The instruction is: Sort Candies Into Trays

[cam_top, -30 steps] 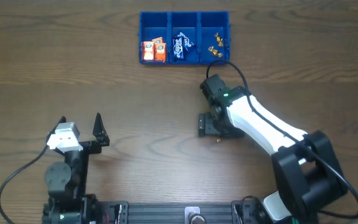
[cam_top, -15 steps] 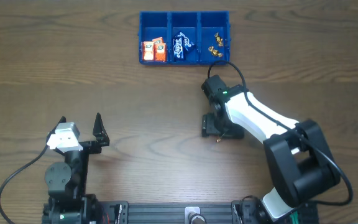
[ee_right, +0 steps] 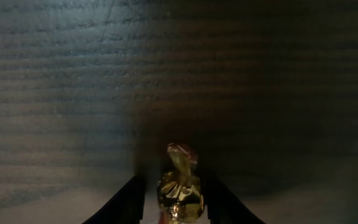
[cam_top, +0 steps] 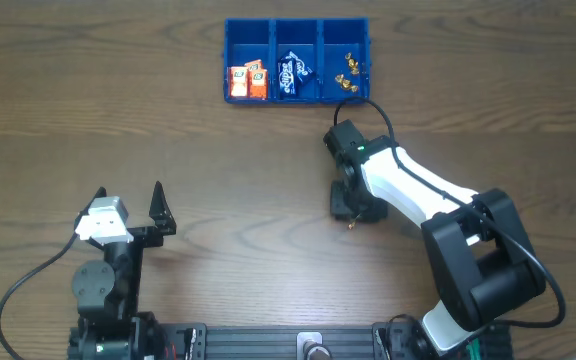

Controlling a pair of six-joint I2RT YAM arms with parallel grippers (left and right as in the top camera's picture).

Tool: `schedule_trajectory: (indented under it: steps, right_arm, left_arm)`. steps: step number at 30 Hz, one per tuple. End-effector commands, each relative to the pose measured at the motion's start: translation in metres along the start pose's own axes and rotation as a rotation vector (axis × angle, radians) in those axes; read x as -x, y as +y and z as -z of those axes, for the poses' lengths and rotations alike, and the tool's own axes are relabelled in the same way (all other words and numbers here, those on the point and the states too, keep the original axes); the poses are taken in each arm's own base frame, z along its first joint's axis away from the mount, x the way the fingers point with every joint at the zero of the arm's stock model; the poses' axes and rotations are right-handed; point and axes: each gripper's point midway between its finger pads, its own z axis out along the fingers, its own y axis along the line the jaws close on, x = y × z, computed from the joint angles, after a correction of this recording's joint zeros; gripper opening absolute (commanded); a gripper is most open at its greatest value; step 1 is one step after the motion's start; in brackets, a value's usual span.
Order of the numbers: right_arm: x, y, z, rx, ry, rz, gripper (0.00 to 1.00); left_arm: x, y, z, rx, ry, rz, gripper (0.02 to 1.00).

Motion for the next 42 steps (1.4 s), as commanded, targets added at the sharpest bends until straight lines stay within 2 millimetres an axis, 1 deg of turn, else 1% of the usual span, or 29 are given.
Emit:
schedule_trajectory:
  steps: [1, 2, 6, 8, 10, 11, 13, 15, 16, 17, 20, 21, 22, 23, 25, 27, 29, 31, 32, 33, 34, 37, 39, 42]
  right_arm:
    - [-0.001, -0.007, -0.006, -0.033, 0.008, -0.012, 0.253]
    - [-0.001, -0.007, -0.006, -0.033, 0.008, -0.012, 0.220]
    - [0.000, -0.007, -0.005, -0.030, 0.004, -0.012, 0.150]
    - [0.002, -0.006, -0.004, -0.026, -0.004, -0.011, 0.139]
    - [0.006, -0.003, 0.005, -0.013, -0.029, -0.010, 0.134]
    - [0.009, -0.001, 0.013, -0.004, -0.049, -0.008, 0.134]
    - [0.019, 0.005, 0.036, 0.023, -0.099, 0.014, 0.132]
    - [0.032, 0.011, 0.070, 0.037, -0.156, 0.039, 0.134]
    - [0.037, 0.013, 0.082, 0.034, -0.175, 0.045, 0.134]
    - [0.049, 0.012, 0.104, 0.017, -0.216, 0.041, 0.132]
    - [0.085, 0.012, 0.159, -0.012, -0.332, 0.049, 0.130]
    - [0.108, 0.015, 0.190, -0.002, -0.379, 0.046, 0.121]
    - [0.124, 0.015, 0.207, 0.000, -0.400, 0.042, 0.119]
    - [0.134, 0.014, 0.215, 0.000, -0.410, 0.039, 0.119]
    - [0.168, 0.013, 0.231, -0.005, -0.436, 0.019, 0.117]
    - [0.194, 0.014, 0.233, -0.004, -0.449, 0.006, 0.112]
    - [0.220, 0.017, 0.226, -0.002, -0.459, -0.009, 0.112]
    - [0.241, 0.018, 0.213, -0.001, -0.465, -0.022, 0.112]
    - [0.247, 0.018, 0.208, -0.002, -0.466, -0.026, 0.110]
    - [0.257, 0.018, 0.197, -0.003, -0.464, -0.031, 0.110]
    - [0.262, 0.017, 0.192, -0.004, -0.466, -0.036, 0.110]
    - [0.279, 0.018, 0.164, -0.009, -0.453, -0.042, 0.110]
    - [0.282, 0.019, 0.158, -0.008, -0.451, -0.042, 0.112]
    - [0.285, 0.021, 0.154, -0.002, -0.452, -0.041, 0.112]
  left_arm:
    - [-0.016, 0.001, -0.001, -0.004, 0.052, -0.013, 0.998]
    - [-0.016, 0.001, -0.001, -0.004, 0.052, -0.013, 0.998]
    - [-0.016, 0.001, -0.001, -0.004, 0.052, -0.013, 1.000]
    - [-0.016, 0.001, -0.001, -0.004, 0.052, -0.013, 0.998]
    - [-0.016, 0.001, -0.001, -0.004, 0.052, -0.013, 0.998]
    - [-0.016, 0.001, -0.001, -0.004, 0.052, -0.013, 0.998]
    - [-0.016, 0.001, -0.001, -0.004, 0.052, -0.013, 0.998]
    - [-0.016, 0.001, -0.001, -0.004, 0.052, -0.013, 0.996]
    - [-0.016, 0.001, -0.001, -0.004, 0.052, -0.013, 0.996]
    - [-0.016, 0.001, -0.001, -0.004, 0.052, -0.013, 0.998]
    - [-0.016, 0.001, -0.001, -0.004, 0.052, -0.013, 0.998]
    - [-0.016, 0.001, -0.001, -0.004, 0.052, -0.013, 0.996]
    - [-0.016, 0.001, -0.001, -0.004, 0.052, -0.013, 0.998]
    - [-0.016, 0.001, -0.001, -0.004, 0.052, -0.013, 0.998]
    - [-0.016, 0.001, -0.001, -0.004, 0.052, -0.013, 0.998]
    - [-0.016, 0.001, -0.001, -0.004, 0.052, -0.013, 0.996]
    - [-0.016, 0.001, -0.001, -0.004, 0.052, -0.013, 0.998]
    - [-0.016, 0.001, -0.001, -0.004, 0.052, -0.013, 0.998]
    - [-0.016, 0.001, -0.001, -0.004, 0.052, -0.013, 0.998]
    - [-0.016, 0.001, -0.001, -0.004, 0.052, -0.013, 0.998]
    - [-0.016, 0.001, -0.001, -0.004, 0.052, -0.013, 0.998]
    - [-0.016, 0.001, -0.001, -0.004, 0.052, -0.013, 0.998]
    - [-0.016, 0.001, -0.001, -0.004, 0.052, -0.013, 0.998]
    - [-0.016, 0.001, -0.001, -0.004, 0.052, -0.013, 0.998]
